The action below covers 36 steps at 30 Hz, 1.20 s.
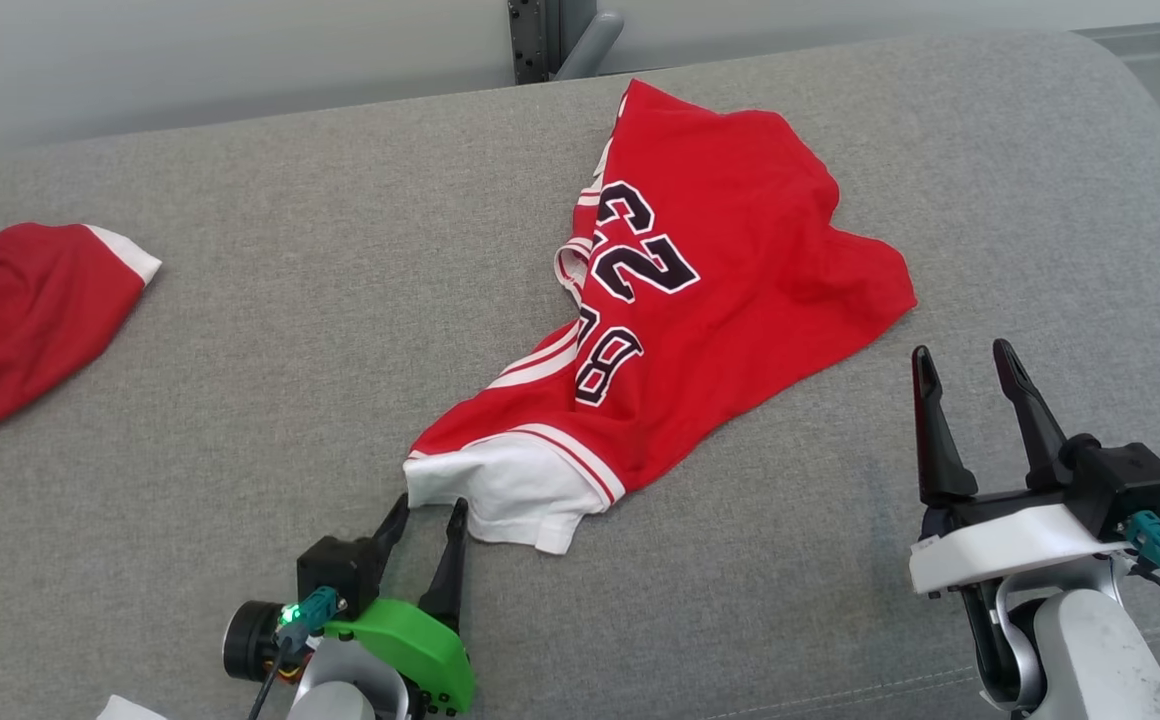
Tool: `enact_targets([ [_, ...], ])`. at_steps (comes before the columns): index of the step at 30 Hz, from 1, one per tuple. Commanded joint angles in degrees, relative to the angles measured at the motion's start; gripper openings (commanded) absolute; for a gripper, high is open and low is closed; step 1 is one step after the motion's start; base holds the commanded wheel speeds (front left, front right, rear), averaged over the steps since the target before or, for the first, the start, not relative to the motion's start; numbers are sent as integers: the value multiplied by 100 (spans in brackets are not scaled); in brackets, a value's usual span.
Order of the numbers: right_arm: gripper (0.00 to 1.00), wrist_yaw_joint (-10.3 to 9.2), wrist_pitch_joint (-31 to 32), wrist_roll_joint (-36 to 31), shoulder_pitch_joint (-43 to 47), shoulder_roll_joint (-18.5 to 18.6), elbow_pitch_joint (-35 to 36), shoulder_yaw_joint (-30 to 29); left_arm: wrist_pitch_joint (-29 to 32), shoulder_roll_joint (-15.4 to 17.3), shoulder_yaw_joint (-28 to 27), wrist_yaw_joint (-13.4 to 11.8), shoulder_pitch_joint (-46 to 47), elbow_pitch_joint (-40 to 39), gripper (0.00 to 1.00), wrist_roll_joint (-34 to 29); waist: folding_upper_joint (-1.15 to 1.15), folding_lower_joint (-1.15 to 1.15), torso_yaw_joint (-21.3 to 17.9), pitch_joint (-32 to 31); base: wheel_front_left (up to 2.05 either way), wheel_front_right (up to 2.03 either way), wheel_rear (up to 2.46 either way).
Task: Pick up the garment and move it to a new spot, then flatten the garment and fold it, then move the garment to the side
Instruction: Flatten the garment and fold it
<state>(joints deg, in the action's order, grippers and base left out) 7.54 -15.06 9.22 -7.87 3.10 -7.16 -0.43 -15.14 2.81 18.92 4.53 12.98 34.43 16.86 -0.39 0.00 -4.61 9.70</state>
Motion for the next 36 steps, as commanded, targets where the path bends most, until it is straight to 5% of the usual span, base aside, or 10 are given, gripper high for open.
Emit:
enact_targets([
  [1, 100, -10, -18, 25, -66, 3, -9, -8, 2, 15, 10, 16, 86, 13, 62, 4, 39, 0, -3, 1, 0, 0, 0],
  [2, 100, -9, -18, 28, -68, 2, -11, -18, 1, 15, 29, 26, 96, 14, 49, 26, 39, 0, -3, 0, 0, 0, 0],
  [9, 100, -9, -18, -6, -79, -1, -45, -32, 1, 15, 110, 20, 92, -25, 31, 116, 39, 0, -14, -23, 0, 0, 0],
  [14, 100, -10, -18, -18, -44, 7, -111, -139, 2, 15, 116, 12, 23, -99, 1, 167, 39, 0, -7, -56, 0, 0, 0],
  [24, 100, -9, -18, 111, -290, -9, -1292, -993, 1, 16, -670, -1, -709, -1008, 0, 17, 39, 0, 372, -184, 0, 0, 0],
  [36, 100, -9, 23, 132, -1134, 131, -3072, -905, 1, 16, -1094, 0, -943, -1441, 0, -81, 39, 0, 767, -232, 0, 0, 0],
])
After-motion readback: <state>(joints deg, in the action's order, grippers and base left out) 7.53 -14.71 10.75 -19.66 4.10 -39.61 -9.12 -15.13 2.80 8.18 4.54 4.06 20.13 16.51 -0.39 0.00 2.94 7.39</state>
